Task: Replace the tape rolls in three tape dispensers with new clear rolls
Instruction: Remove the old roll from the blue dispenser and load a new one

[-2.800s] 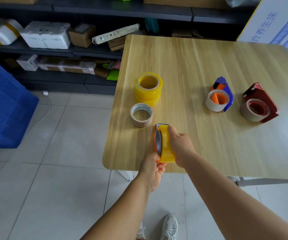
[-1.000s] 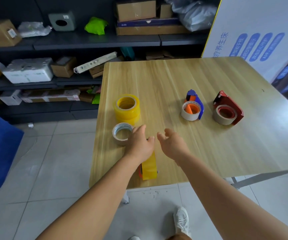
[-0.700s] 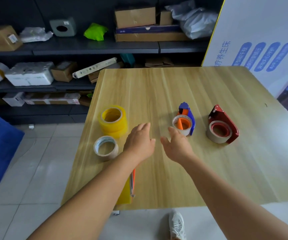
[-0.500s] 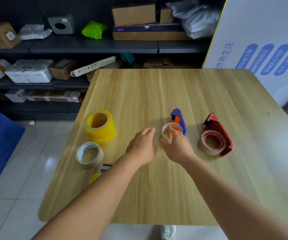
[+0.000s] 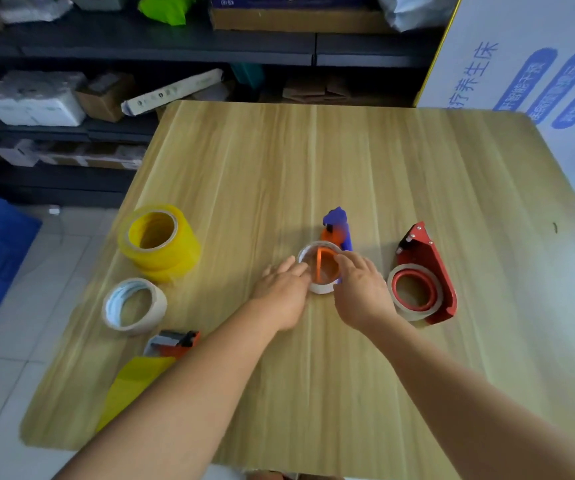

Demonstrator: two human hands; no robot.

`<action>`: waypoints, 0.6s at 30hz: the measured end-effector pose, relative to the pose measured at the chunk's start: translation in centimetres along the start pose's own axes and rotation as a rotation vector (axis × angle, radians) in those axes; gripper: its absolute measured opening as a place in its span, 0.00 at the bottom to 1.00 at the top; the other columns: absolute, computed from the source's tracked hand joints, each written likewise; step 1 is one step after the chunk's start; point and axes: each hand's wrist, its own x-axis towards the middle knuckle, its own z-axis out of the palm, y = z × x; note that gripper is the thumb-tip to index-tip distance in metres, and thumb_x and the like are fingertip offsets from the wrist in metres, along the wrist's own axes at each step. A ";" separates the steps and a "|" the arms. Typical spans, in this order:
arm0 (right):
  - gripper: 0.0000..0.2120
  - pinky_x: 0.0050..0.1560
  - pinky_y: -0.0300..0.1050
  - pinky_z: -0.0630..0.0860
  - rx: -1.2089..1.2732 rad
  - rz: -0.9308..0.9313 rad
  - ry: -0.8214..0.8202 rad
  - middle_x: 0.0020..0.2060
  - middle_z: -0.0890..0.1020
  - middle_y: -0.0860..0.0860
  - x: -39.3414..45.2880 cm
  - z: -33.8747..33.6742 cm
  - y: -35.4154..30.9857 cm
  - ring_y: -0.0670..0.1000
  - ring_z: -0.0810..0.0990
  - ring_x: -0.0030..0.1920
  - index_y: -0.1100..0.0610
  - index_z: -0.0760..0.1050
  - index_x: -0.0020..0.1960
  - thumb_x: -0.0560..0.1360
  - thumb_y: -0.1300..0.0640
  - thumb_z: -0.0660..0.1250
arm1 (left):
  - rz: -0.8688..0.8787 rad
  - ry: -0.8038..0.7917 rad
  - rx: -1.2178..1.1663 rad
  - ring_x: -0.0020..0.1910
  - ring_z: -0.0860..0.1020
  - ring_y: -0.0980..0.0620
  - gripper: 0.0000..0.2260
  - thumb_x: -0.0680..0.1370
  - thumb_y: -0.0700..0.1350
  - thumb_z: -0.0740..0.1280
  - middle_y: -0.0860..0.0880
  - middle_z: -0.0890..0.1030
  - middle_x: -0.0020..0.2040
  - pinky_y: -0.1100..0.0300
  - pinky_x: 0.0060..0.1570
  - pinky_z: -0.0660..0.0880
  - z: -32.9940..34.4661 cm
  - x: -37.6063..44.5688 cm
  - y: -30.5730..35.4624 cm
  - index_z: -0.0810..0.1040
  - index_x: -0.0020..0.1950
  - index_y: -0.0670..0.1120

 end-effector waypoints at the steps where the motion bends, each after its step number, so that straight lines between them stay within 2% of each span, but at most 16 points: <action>1: 0.25 0.65 0.47 0.63 -0.011 -0.004 0.011 0.69 0.69 0.49 0.0 0.1 0.2 0.53 0.66 0.68 0.54 0.67 0.70 0.73 0.65 0.61 | 0.001 0.020 0.015 0.76 0.50 0.50 0.19 0.80 0.46 0.57 0.51 0.61 0.75 0.48 0.73 0.50 0.0 -0.1 -0.2 0.65 0.71 0.47; 4: 0.23 0.63 0.46 0.64 -0.078 -0.023 0.032 0.67 0.71 0.49 -0.1 0.2 0.8 0.53 0.66 0.67 0.54 0.69 0.68 0.74 0.65 0.60 | -0.010 0.084 0.063 0.72 0.59 0.49 0.16 0.81 0.51 0.56 0.50 0.71 0.67 0.51 0.71 0.54 0.1 -0.4 -1.0 0.73 0.65 0.47; 7: 0.21 0.67 0.47 0.61 -0.085 -0.042 0.016 0.68 0.71 0.48 -0.2 0.4 0.7 0.52 0.63 0.71 0.53 0.68 0.70 0.77 0.61 0.60 | 0.003 0.143 0.068 0.64 0.68 0.48 0.18 0.81 0.53 0.54 0.49 0.77 0.60 0.53 0.65 0.60 0.4 -1.2 -1.4 0.79 0.58 0.46; 9: 0.17 0.68 0.48 0.61 -0.037 -0.054 0.036 0.66 0.73 0.49 -0.2 0.6 0.1 0.52 0.64 0.71 0.54 0.71 0.67 0.78 0.58 0.61 | -0.003 0.194 -0.003 0.59 0.70 0.47 0.18 0.80 0.54 0.55 0.49 0.78 0.56 0.54 0.58 0.65 0.8 -1.6 -1.2 0.80 0.55 0.45; 11: 0.15 0.66 0.49 0.63 0.011 -0.061 0.087 0.63 0.76 0.50 -0.6 0.7 -0.7 0.54 0.67 0.68 0.55 0.73 0.64 0.78 0.56 0.62 | -0.048 0.292 -0.153 0.54 0.72 0.48 0.13 0.79 0.52 0.60 0.50 0.74 0.55 0.56 0.50 0.69 1.0 -1.7 -1.1 0.78 0.53 0.46; 12: 0.14 0.64 0.49 0.64 0.027 -0.047 0.121 0.61 0.77 0.52 -0.8 0.8 -1.1 0.55 0.69 0.65 0.56 0.74 0.62 0.78 0.56 0.62 | -0.085 0.338 -0.241 0.52 0.73 0.48 0.10 0.77 0.50 0.63 0.50 0.71 0.55 0.55 0.47 0.70 0.9 -1.7 -1.0 0.76 0.54 0.47; 14: 0.12 0.57 0.48 0.67 0.056 0.019 0.178 0.56 0.77 0.54 -1.4 0.9 -1.9 0.57 0.71 0.57 0.57 0.75 0.59 0.78 0.54 0.62 | -0.120 0.375 -0.355 0.54 0.74 0.48 0.13 0.76 0.46 0.65 0.51 0.68 0.61 0.55 0.46 0.71 0.6 -1.1 -1.1 0.71 0.60 0.49; 16: 0.13 0.56 0.47 0.67 0.086 0.089 0.170 0.56 0.75 0.55 -2.0 1.3 -2.6 0.57 0.71 0.55 0.57 0.73 0.60 0.78 0.53 0.61 | -0.097 0.297 -0.383 0.64 0.70 0.49 0.23 0.77 0.44 0.63 0.52 0.64 0.70 0.56 0.54 0.70 0.5 0.0 -1.2 0.63 0.71 0.51; 18: 0.16 0.55 0.46 0.67 0.124 0.179 0.111 0.58 0.74 0.55 -2.6 1.9 -3.3 0.56 0.71 0.57 0.57 0.69 0.64 0.78 0.52 0.60 | -0.107 0.171 -0.417 0.70 0.66 0.48 0.27 0.79 0.43 0.61 0.50 0.62 0.74 0.54 0.64 0.67 0.1 1.0 -1.0 0.55 0.76 0.51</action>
